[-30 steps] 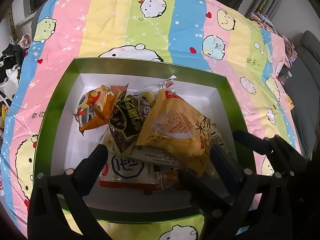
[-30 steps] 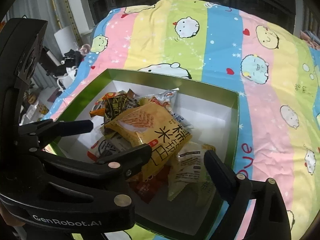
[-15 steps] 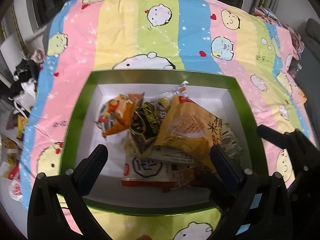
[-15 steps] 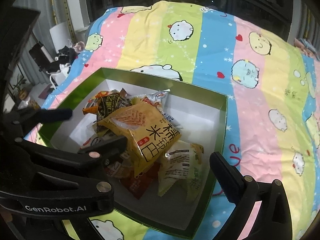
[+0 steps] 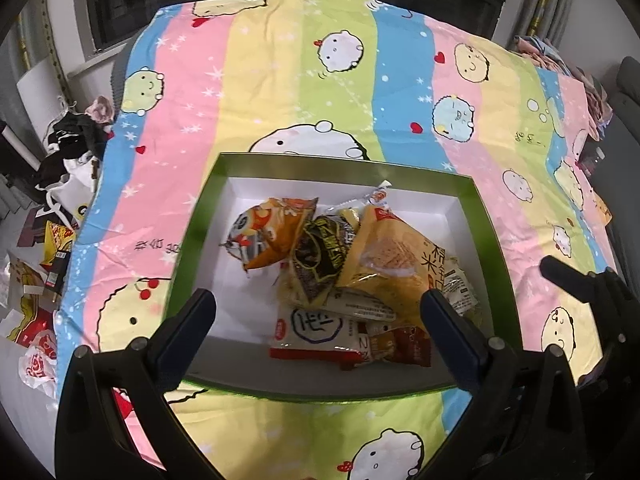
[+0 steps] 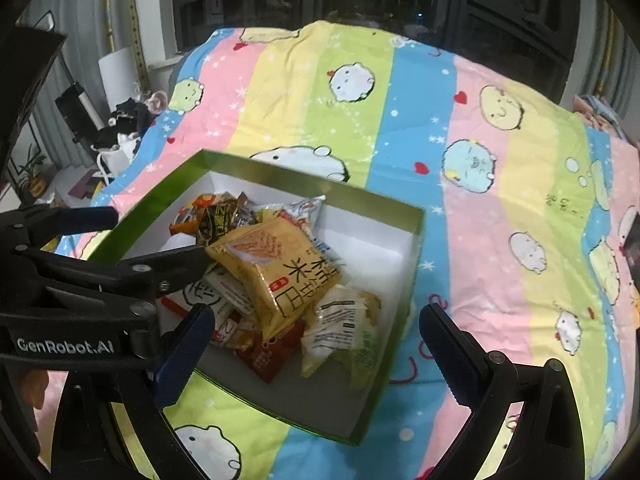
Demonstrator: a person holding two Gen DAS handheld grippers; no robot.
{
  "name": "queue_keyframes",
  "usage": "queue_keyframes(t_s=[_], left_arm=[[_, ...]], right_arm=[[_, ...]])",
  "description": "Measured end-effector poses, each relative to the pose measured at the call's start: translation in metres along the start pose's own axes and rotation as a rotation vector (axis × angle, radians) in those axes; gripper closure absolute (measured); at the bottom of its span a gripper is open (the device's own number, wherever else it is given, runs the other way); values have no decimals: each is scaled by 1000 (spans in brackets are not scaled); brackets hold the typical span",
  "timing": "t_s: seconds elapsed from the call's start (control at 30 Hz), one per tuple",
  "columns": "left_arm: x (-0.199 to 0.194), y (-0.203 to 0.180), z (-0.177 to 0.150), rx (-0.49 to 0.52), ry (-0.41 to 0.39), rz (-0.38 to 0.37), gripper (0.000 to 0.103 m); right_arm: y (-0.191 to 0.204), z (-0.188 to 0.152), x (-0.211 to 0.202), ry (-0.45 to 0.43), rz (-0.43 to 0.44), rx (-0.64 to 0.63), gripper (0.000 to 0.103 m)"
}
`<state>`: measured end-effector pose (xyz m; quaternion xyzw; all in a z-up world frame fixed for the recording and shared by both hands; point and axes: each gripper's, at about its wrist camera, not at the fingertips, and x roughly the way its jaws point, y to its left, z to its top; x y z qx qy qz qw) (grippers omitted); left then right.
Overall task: Organize snacks
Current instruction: 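Withdraw both grippers up from the green box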
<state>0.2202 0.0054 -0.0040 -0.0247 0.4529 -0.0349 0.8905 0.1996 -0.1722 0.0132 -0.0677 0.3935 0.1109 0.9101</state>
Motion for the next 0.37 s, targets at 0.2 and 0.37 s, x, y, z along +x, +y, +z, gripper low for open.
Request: queue_keyframes(t_s=[0.2,0.37], left_arm=[[-17,8,0,-25,-29,8,1],[-30,10,1,-28,-49,35,1]], right_arm=[[-1,7,-19,-32,-3,18,1],[2,12,-32,-54,6,21,1]])
